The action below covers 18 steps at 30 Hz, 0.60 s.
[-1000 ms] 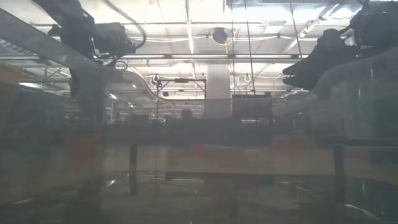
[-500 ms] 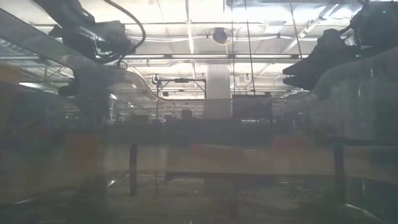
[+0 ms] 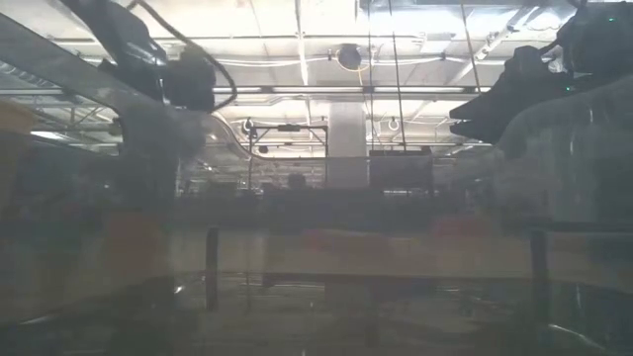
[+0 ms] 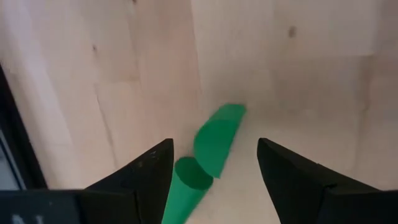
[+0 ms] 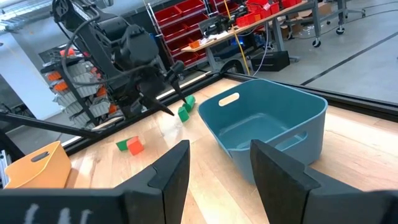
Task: Sort & place blocks by color
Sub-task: Put the middle green block into the blue bin
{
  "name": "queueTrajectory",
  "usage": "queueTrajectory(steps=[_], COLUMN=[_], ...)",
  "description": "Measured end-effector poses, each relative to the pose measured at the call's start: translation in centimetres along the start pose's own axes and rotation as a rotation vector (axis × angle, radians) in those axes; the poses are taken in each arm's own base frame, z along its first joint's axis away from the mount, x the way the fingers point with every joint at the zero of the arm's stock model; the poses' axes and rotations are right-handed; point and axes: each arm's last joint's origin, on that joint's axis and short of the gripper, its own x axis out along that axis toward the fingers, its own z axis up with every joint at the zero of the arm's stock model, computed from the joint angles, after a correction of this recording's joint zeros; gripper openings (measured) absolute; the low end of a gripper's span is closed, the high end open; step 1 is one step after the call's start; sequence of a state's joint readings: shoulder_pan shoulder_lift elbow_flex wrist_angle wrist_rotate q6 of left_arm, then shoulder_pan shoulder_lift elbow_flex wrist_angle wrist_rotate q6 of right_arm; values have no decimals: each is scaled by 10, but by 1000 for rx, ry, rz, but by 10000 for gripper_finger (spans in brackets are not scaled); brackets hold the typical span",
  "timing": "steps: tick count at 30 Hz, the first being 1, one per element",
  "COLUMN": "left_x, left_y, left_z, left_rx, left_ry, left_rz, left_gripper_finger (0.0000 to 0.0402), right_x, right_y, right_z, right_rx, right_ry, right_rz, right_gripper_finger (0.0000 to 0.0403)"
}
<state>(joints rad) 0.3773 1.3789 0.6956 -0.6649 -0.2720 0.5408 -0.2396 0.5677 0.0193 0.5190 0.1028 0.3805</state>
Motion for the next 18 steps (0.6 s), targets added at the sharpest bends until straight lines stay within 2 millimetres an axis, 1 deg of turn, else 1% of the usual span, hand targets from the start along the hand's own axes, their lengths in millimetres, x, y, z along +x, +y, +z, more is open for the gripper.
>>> queueTrajectory(steps=[6,12,15,18], left_x=[13,18,18,18], left_y=[1,0,0,-1], left_z=[4,5,6,6], left_rx=[9,9,-14,-32], left_ry=[30,48,35,33], left_rz=[3,-12,-20,-20], left_gripper_finger=[234,231,202,149], right_x=[0,0,0,0], right_y=[0,0,0,0], right_z=[0,0,0,0], right_rx=[0,0,0,0], right_ry=[0,0,0,0], right_rz=[0,0,0,0], right_gripper_finger=[160,160,160,160])
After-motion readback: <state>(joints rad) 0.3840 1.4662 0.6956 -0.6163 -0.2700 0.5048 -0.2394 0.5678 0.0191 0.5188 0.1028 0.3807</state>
